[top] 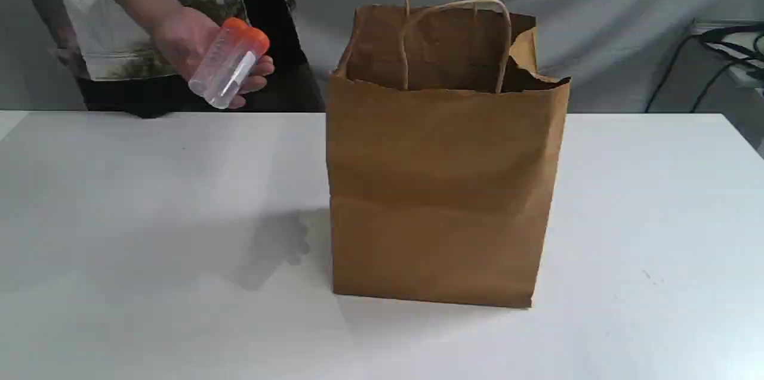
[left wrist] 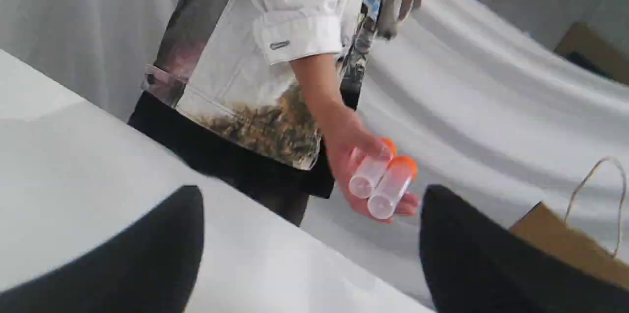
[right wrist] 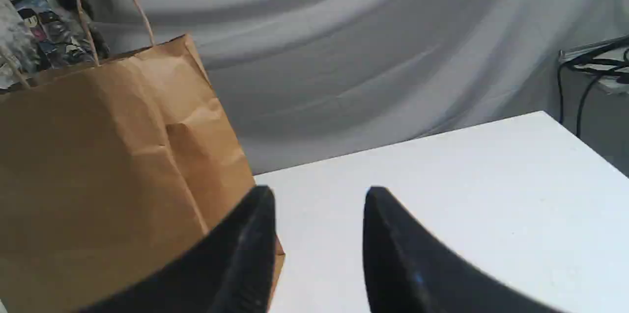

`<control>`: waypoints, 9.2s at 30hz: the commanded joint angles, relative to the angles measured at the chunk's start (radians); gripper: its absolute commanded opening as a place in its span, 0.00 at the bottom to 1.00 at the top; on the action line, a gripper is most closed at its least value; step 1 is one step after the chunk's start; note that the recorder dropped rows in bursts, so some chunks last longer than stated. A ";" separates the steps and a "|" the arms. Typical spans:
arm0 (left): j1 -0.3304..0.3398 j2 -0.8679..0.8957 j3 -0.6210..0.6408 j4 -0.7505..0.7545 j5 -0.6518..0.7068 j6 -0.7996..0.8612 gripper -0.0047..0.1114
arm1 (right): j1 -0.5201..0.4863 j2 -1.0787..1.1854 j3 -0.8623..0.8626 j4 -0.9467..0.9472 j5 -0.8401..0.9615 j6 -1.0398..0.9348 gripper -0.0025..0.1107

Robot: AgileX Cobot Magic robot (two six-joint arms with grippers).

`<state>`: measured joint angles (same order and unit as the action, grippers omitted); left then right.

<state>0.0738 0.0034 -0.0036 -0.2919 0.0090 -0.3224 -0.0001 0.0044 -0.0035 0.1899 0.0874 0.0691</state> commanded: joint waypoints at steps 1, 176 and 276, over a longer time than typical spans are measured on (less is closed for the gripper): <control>0.003 -0.003 0.004 -0.035 -0.062 -0.020 0.59 | 0.003 -0.004 0.004 0.008 0.007 -0.002 0.29; -0.413 2.299 -2.407 -0.089 1.078 0.466 0.04 | 0.001 -0.004 0.004 0.059 0.044 -0.039 0.07; -0.480 2.273 -2.421 -0.007 1.205 0.095 0.04 | 0.639 1.362 -0.818 -0.670 -0.473 0.275 0.29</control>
<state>-0.4078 2.2912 -2.4220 -0.2877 1.2234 -0.2264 0.6455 1.3555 -0.7997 -0.4699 -0.3733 0.3383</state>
